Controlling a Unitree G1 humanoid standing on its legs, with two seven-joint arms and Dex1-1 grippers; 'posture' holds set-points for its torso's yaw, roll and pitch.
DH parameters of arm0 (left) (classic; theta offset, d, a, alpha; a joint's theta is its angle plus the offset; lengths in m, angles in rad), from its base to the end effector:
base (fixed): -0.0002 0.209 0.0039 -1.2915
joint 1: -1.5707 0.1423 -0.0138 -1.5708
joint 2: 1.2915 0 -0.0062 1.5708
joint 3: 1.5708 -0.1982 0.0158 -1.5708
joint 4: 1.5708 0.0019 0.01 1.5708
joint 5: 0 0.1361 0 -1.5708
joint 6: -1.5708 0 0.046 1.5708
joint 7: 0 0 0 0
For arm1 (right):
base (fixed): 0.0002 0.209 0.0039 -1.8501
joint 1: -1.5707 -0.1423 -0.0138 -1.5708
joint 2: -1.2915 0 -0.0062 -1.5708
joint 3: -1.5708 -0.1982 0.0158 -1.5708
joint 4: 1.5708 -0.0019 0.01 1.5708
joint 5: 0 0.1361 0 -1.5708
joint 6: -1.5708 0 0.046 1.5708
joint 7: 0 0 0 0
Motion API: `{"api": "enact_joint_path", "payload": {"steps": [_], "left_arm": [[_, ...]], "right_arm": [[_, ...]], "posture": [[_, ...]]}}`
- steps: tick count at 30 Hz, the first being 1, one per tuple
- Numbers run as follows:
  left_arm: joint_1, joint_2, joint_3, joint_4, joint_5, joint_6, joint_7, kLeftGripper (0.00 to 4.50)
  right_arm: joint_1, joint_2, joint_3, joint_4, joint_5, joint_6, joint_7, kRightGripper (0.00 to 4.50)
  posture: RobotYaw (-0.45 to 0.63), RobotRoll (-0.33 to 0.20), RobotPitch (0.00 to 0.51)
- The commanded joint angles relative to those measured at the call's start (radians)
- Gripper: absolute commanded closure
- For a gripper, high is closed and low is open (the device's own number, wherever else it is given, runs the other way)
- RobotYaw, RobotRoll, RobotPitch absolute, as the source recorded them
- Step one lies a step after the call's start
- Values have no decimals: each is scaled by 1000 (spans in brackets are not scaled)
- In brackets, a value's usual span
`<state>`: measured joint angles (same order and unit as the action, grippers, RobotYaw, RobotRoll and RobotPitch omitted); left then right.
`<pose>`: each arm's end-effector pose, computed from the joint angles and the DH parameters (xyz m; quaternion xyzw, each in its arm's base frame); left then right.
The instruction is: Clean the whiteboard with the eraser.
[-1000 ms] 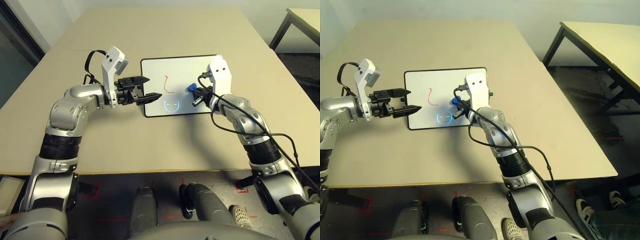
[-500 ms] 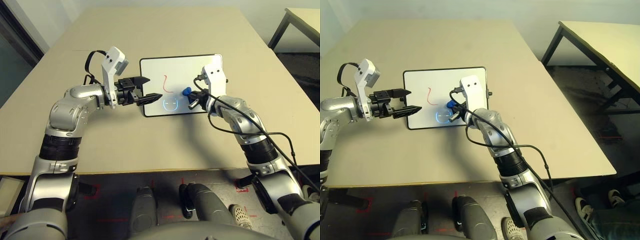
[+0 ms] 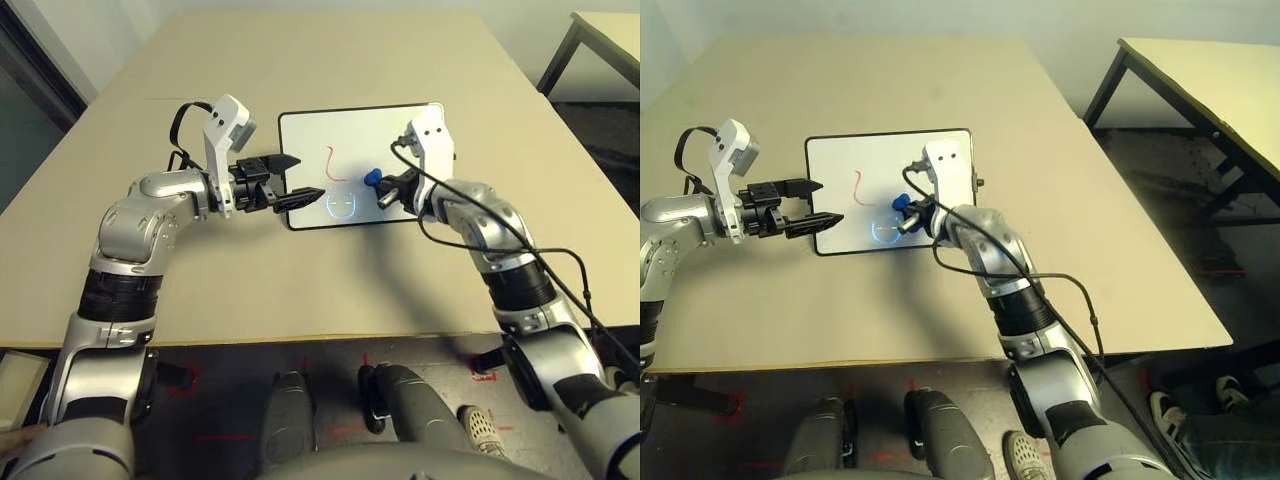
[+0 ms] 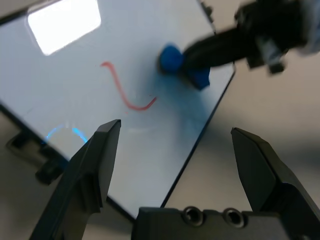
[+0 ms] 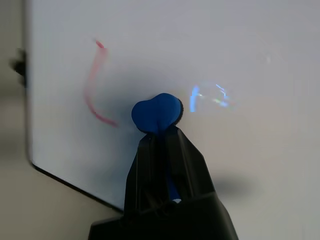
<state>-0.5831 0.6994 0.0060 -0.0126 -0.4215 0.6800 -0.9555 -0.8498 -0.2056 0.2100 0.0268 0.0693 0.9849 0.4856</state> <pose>0.2861 0.2493 0.1911 0.1040 0.1002 -0.4501 0.8812 0.3139 -0.1010 0.1927 -0.1499 0.1359 0.3377 0.9193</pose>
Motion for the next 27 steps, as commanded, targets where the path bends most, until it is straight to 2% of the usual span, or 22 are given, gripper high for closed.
{"api": "enact_joint_path", "payload": {"steps": [1, 6, 15, 27], "left_arm": [[15, 22, 17, 23, 11, -16, 0, 0], [18, 45, 35, 32, 13, -22, 8, 0], [33, 49, 45, -3, -1, -1, 24, 0], [53, 34, 46, -41, -14, 22, 46, 0]], "right_arm": [[-23, 9, 17, -33, 24, 33, 15, 4454], [-59, 50, 69, -51, 38, 46, 35, 4455], [-141, 38, 137, 26, -6, -13, 32, 4455], [-192, 54, 159, 132, -70, -101, 22, 4456]], "posture": [[-25, 0, 131], [-11, 0, 132], [4, 0, 136], [6, 0, 140]]}}
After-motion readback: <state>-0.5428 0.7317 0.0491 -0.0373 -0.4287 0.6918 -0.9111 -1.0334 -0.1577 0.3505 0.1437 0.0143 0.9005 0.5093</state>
